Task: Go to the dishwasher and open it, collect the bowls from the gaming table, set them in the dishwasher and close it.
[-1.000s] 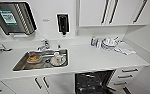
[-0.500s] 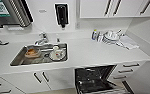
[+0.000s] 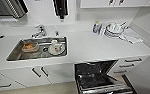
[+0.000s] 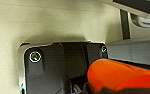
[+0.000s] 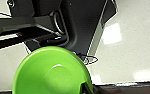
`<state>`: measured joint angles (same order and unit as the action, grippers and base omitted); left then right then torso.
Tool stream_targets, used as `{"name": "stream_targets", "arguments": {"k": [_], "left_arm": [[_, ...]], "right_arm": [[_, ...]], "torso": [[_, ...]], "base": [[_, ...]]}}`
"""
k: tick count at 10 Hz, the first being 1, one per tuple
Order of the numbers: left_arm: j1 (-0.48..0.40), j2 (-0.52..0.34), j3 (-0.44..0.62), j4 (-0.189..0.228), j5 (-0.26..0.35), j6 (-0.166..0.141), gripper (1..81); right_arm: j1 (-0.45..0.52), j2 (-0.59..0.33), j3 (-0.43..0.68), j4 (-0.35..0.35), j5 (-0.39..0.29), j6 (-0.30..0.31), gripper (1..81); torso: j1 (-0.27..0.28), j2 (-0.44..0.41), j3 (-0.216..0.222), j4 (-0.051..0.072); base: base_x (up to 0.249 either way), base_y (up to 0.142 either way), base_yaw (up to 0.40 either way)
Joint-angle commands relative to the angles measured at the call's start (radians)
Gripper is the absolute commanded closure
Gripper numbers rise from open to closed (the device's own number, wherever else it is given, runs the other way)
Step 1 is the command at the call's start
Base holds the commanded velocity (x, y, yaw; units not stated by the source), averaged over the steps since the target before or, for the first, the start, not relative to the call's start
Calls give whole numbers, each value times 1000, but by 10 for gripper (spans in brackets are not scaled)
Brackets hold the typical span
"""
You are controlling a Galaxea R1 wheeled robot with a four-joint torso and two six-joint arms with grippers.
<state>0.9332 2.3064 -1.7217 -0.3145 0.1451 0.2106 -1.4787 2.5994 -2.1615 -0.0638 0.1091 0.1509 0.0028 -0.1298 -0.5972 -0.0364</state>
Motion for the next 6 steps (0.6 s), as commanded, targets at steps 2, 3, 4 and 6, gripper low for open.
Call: {"name": "stream_targets", "arguments": {"k": [2,3,4,6], "left_arm": [[-286,-54,68,-89,250,-3,811],[-332,-44,67,-91,272,-17,811],[-377,-27,63,-91,287,-34,811],[-459,33,38,-89,303,-54,811]], "right_arm": [[-4,-28,16,-5,-72,1,811],[-3,-26,16,-7,-71,1,811],[0,-25,17,-7,-71,1,811],[4,-19,17,-5,-71,1,811]], "torso": [[0,0,0,0],[0,0,0,0],[0,0,0,0],[0,1,-1,0]], "base": [[0,0,0],[0,0,0],[0,0,0],[0,0,0]]}}
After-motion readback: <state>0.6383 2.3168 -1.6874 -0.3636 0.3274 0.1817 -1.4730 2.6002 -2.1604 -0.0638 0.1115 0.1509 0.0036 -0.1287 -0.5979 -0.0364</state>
